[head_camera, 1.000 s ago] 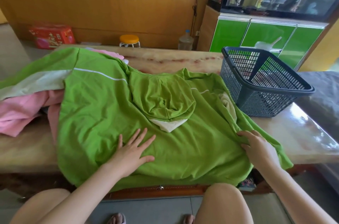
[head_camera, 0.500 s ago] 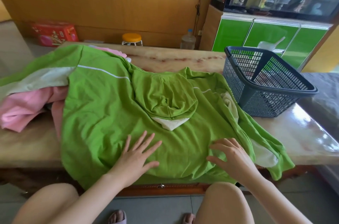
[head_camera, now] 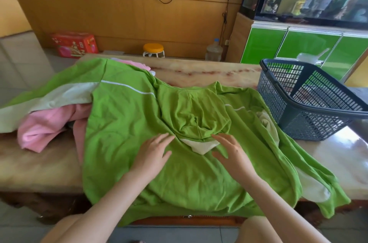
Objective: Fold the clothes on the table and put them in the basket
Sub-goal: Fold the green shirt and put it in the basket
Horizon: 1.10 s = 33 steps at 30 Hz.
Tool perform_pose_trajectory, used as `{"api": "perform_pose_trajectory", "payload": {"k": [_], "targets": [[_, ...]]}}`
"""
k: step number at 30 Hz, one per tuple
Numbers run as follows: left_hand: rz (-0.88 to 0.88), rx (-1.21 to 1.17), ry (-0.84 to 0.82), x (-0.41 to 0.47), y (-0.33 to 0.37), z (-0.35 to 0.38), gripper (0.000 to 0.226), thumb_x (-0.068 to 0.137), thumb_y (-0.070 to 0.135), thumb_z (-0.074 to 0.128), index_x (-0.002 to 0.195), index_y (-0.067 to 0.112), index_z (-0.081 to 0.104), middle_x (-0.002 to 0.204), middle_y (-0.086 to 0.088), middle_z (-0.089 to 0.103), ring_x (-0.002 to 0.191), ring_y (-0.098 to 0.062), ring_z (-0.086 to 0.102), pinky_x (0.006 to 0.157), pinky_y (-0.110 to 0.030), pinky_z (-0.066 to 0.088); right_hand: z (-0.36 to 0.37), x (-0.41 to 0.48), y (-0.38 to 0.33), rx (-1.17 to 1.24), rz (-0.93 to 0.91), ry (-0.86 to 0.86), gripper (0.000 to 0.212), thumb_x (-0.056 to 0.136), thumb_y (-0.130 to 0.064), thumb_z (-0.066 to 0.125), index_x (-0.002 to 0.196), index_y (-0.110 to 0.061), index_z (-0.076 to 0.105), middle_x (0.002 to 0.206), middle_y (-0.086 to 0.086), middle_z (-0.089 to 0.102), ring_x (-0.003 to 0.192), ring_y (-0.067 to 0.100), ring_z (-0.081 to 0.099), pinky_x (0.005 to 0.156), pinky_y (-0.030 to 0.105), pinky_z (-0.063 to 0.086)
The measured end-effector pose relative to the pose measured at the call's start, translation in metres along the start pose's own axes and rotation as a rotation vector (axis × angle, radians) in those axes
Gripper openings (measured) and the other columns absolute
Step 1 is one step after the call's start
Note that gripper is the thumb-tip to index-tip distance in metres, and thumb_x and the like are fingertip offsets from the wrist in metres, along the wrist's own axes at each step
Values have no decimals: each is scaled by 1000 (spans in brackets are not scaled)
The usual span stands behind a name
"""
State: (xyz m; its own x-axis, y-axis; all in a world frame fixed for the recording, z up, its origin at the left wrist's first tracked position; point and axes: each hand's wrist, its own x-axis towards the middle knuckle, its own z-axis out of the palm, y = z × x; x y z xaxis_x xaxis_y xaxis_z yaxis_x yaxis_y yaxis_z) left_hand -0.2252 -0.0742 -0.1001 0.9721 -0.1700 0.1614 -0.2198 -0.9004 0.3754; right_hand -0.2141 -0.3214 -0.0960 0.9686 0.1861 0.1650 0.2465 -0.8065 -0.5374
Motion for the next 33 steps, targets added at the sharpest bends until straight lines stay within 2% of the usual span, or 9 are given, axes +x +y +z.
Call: {"api": "perform_pose_trajectory", "payload": {"k": [3, 6, 10, 13, 15, 18, 24, 29, 33], "targets": [[54, 63, -47, 31, 8, 4, 59, 97, 29, 49, 149, 30, 22, 157, 5, 21, 145, -15, 15, 118, -38, 15, 6, 24, -12, -131, 21, -58, 55, 81, -33, 72, 133, -36, 53, 142, -8, 38, 129, 14, 39, 88, 34, 51], [123, 140, -132, 50, 15, 16, 56, 96, 30, 48, 148, 31, 25, 157, 5, 20, 146, -15, 7, 119, -44, 7, 17, 41, -23, -252, 34, -105, 35, 84, -38, 67, 117, -29, 65, 139, -9, 44, 128, 17, 38, 92, 31, 42], [129, -23, 13, 61, 15, 27, 33, 91, 29, 58, 123, 24, 62, 139, 6, 51, 140, -14, 31, 116, -34, 14, 22, 42, -30, -105, 31, 104, 19, 89, -34, 62, 105, -25, 69, 109, -11, 64, 111, 14, 54, 73, 29, 44], [146, -134, 149, 66, 9, 24, 25, 91, 24, 58, 115, 25, 68, 131, 10, 58, 134, -10, 41, 112, -31, 20, 19, 39, -29, -46, -35, 218, 15, 86, -33, 67, 98, -25, 70, 109, -14, 67, 118, 8, 52, 78, 31, 49], [187, -55, -56, 58, 1, 26, 32, 94, 31, 52, 125, 29, 60, 141, 13, 47, 138, -6, 31, 115, -31, 18, 19, 34, -25, -122, -19, 13, 23, 87, -43, 63, 104, -29, 71, 119, -16, 64, 125, 6, 47, 91, 29, 46], [163, -90, -286, 47, -12, 29, 42, 95, 42, 47, 136, 32, 48, 150, 15, 32, 142, -3, 19, 118, -37, 12, 17, 28, -22, -181, 4, -263, 62, 77, -72, 37, 117, -32, 64, 129, -14, 59, 128, 9, 44, 103, 24, 30], [-32, -465, 97, 45, -11, -9, 28, 96, 29, 52, 118, 19, 66, 125, 4, 63, 118, -8, 56, 98, -19, 40, 13, 48, -57, -70, 43, -130, 55, 85, -58, 57, 130, -28, 52, 125, -8, 60, 113, 15, 56, 94, 31, 43], [-197, -421, 378, 36, -48, -69, 22, 94, 22, 57, 112, 17, 68, 116, 1, 67, 104, -19, 62, 77, -16, 37, 21, 76, -106, 110, 31, -84, 56, 86, -55, 57, 132, -23, 52, 128, -2, 60, 117, 17, 55, 95, 37, 47], [-420, -417, 556, 18, -112, -104, 21, 91, 16, 59, 110, 15, 66, 111, -2, 65, 105, -17, 59, 87, -24, 39, 44, 97, -159, 193, -31, -115, 53, 88, -49, 60, 132, -21, 51, 128, -1, 61, 117, 19, 56, 95, 35, 46]]}}
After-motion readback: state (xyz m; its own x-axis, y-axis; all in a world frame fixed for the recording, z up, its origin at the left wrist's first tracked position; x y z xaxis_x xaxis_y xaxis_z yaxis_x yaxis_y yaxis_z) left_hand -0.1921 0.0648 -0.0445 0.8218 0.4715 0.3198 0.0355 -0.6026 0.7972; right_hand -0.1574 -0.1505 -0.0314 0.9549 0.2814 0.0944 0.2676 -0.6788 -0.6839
